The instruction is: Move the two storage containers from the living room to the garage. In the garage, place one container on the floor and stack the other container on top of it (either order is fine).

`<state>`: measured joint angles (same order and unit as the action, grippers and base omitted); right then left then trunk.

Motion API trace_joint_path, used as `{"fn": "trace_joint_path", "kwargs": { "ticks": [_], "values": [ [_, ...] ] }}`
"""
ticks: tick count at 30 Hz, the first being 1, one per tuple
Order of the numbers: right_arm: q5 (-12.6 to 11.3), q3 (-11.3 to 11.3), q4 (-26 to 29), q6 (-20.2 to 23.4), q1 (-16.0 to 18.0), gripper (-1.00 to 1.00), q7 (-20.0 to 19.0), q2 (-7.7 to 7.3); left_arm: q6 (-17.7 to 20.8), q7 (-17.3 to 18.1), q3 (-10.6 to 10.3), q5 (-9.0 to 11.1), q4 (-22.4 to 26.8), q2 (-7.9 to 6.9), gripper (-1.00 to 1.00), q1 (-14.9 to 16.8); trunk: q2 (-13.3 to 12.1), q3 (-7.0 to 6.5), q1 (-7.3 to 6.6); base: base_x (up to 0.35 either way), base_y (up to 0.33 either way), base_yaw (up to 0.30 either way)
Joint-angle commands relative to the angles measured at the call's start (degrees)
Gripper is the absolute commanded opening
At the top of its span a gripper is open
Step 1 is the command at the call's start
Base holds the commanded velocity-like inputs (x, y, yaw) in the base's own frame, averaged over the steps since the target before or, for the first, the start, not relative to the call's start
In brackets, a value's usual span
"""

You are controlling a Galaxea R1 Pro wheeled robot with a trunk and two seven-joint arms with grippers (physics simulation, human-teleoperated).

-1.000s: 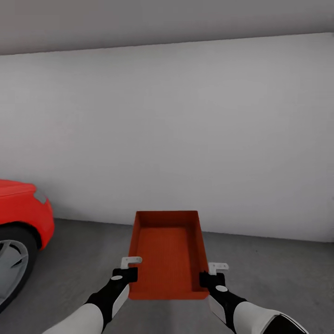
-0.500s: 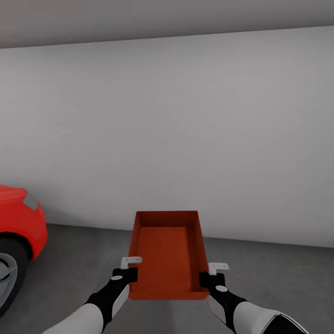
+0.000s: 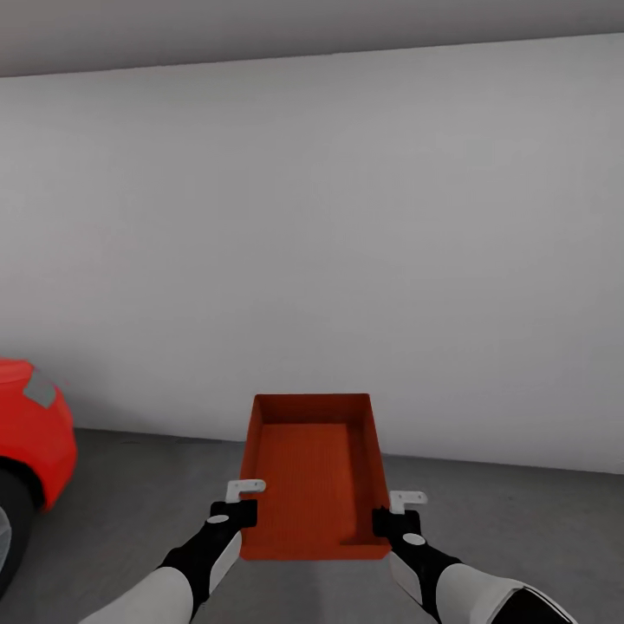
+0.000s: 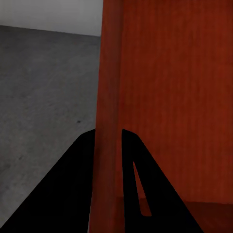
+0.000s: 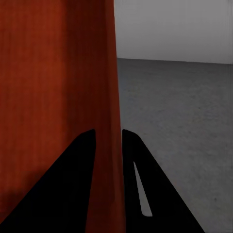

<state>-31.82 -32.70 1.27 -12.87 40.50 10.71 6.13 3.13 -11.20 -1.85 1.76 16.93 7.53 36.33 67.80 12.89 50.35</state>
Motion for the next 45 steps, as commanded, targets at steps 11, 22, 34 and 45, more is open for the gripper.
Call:
{"fn": "trace_joint_path", "kwargs": {
  "ticks": [11,22,34,45],
  "values": [
    [-0.53,1.15,0.04,-0.40,0.06,-1.00,-0.25,-0.15,0.35,-0.31,2.64,2.72,0.12,-0.06,-1.00,0.05,0.04,0.07,0.03,0.318,0.100,-0.251],
    [-0.52,1.15,0.04,-0.40,0.05,-1.00,-0.25,-0.15,0.30,-0.31,2.64,2.72,0.08,-0.10,-1.00,0.05,0.04,0.07,0.03,0.292,0.085,-0.198],
    [-0.52,1.15,0.04,-0.37,0.04,-1.00,-0.25,-0.15,0.29,-0.27,2.73,3.47,0.04,-0.14,-1.00,0.05,0.04,0.07,0.03,0.023,0.006,-0.007],
    [-0.52,1.15,0.04,-0.33,0.07,-1.00,-0.25,-0.15,0.29,-0.23,2.73,4.46,0.03,-0.15,-1.00,0.05,0.04,0.07,0.03,0.000,0.000,0.039]
  ]
}}
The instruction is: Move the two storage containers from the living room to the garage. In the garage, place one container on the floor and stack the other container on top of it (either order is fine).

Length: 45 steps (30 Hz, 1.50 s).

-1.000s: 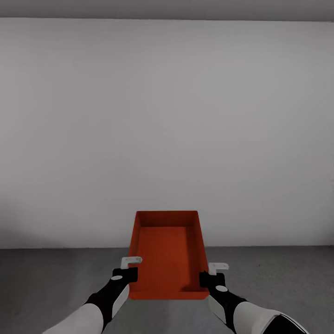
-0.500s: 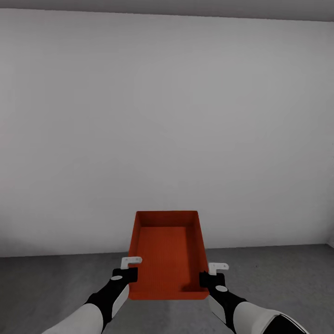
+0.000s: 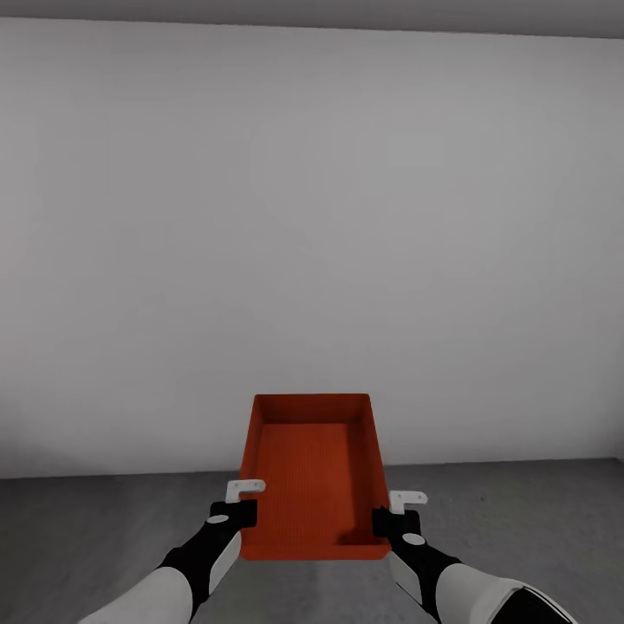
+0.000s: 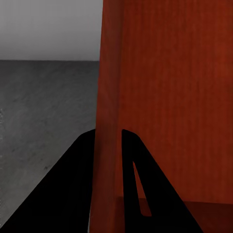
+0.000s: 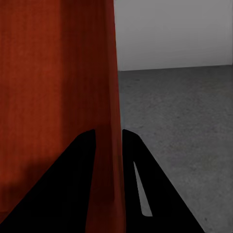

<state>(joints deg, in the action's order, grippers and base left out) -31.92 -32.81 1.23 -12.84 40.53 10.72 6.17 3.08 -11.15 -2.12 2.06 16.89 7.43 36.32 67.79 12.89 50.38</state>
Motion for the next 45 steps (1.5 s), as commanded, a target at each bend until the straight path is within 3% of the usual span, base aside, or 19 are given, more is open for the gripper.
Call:
{"fn": "trace_joint_path", "kwargs": {
  "ticks": [1,15,45],
  "values": [
    [-0.43,1.26,0.09,-0.37,0.04,-1.00,-0.26,-0.20,0.35,-0.28,3.00,4.18,0.07,-0.05,-1.00,0.07,0.05,0.07,0.00,0.000,0.000,0.183],
    [-0.42,1.26,0.09,-0.36,0.00,-1.00,-0.33,-0.20,0.35,-0.28,3.00,4.18,0.07,-0.05,-1.00,0.07,0.05,0.22,0.00,0.000,0.000,0.025],
    [-0.42,1.26,0.09,-0.35,0.04,-1.00,-0.27,-0.21,0.35,-0.28,2.95,4.18,0.07,-0.05,-1.00,0.07,0.05,2.86,0.00,0.000,0.000,0.000]
  ]
}}
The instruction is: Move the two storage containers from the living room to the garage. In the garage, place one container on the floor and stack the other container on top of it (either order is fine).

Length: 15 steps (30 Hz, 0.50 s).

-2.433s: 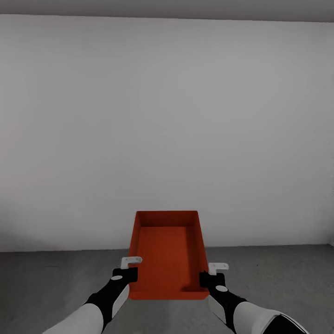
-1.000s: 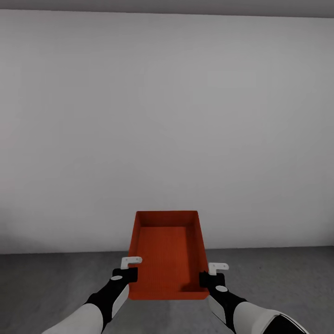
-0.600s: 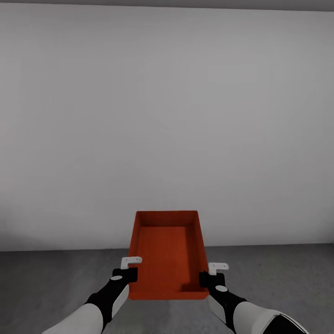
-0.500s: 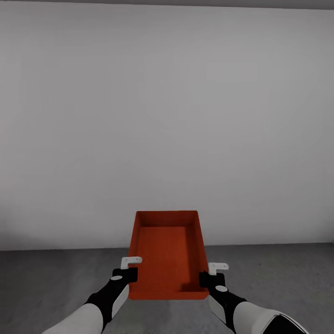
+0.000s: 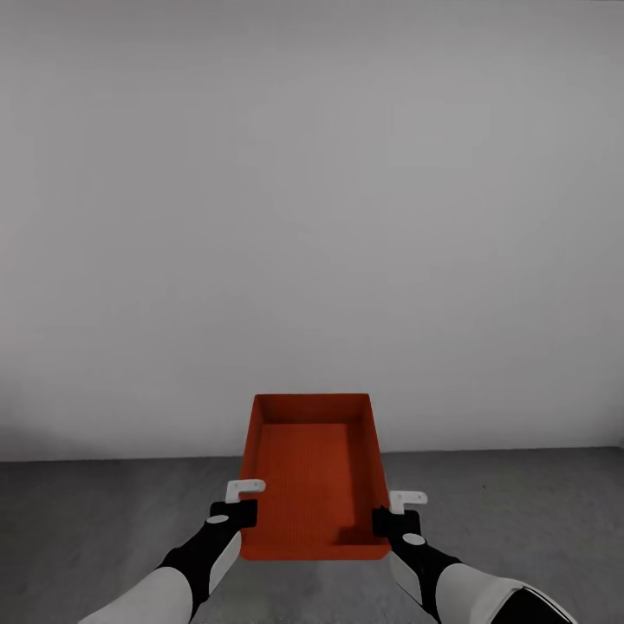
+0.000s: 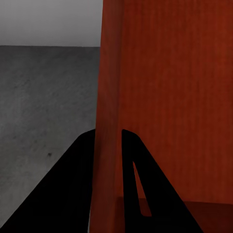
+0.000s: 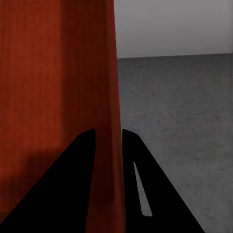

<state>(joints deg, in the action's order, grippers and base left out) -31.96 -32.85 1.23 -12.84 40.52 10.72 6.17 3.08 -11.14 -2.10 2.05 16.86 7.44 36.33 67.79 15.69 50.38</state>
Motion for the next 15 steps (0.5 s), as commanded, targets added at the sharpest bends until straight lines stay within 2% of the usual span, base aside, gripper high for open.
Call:
{"fn": "trace_joint_path", "kwargs": {
  "ticks": [1,15],
  "values": [
    [-0.38,1.30,0.09,-0.35,0.04,-1.00,-0.27,-0.21,0.35,-0.28,2.92,4.19,0.10,-0.05,-1.00,0.06,0.05,0.16,0.00,0.000,0.000,0.000],
    [-0.38,1.30,0.09,-0.35,0.02,-1.00,-0.26,-0.20,0.35,-0.37,2.90,4.19,0.19,-0.05,-1.00,0.06,0.05,1.42,0.00,0.000,0.000,0.000]
  ]
}}
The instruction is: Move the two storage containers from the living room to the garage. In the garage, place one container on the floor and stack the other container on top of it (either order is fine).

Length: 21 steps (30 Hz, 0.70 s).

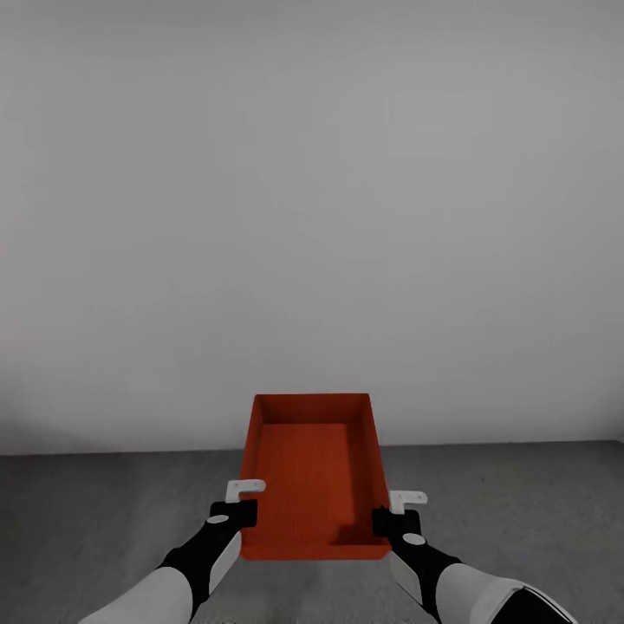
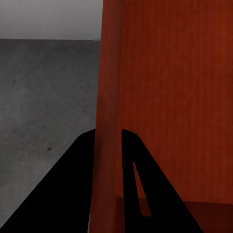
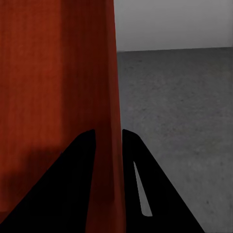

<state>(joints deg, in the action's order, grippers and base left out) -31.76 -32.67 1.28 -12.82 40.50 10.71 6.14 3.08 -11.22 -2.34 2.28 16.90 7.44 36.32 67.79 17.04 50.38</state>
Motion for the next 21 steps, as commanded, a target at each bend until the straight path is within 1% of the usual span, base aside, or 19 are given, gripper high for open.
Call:
{"fn": "trace_joint_path", "kwargs": {
  "ticks": [1,8,21],
  "values": [
    [-0.59,1.12,0.04,-0.37,0.03,-1.00,-0.27,-0.16,0.35,-0.29,3.13,3.96,0.15,-0.05,-1.00,0.07,0.05,0.16,0.00,0.000,0.000,0.000],
    [-0.59,1.12,0.04,-0.37,0.04,-1.00,-0.27,-0.16,0.35,-0.32,3.12,3.96,0.09,0.00,-1.00,0.07,0.05,0.79,0.00,0.025,0.000,0.000],
    [-0.59,1.12,0.04,-0.37,0.02,-1.00,-0.28,-0.17,0.35,-0.29,3.09,3.96,0.06,-0.05,-1.00,0.07,0.05,1.96,0.00,0.209,0.000,0.000]
  ]
}}
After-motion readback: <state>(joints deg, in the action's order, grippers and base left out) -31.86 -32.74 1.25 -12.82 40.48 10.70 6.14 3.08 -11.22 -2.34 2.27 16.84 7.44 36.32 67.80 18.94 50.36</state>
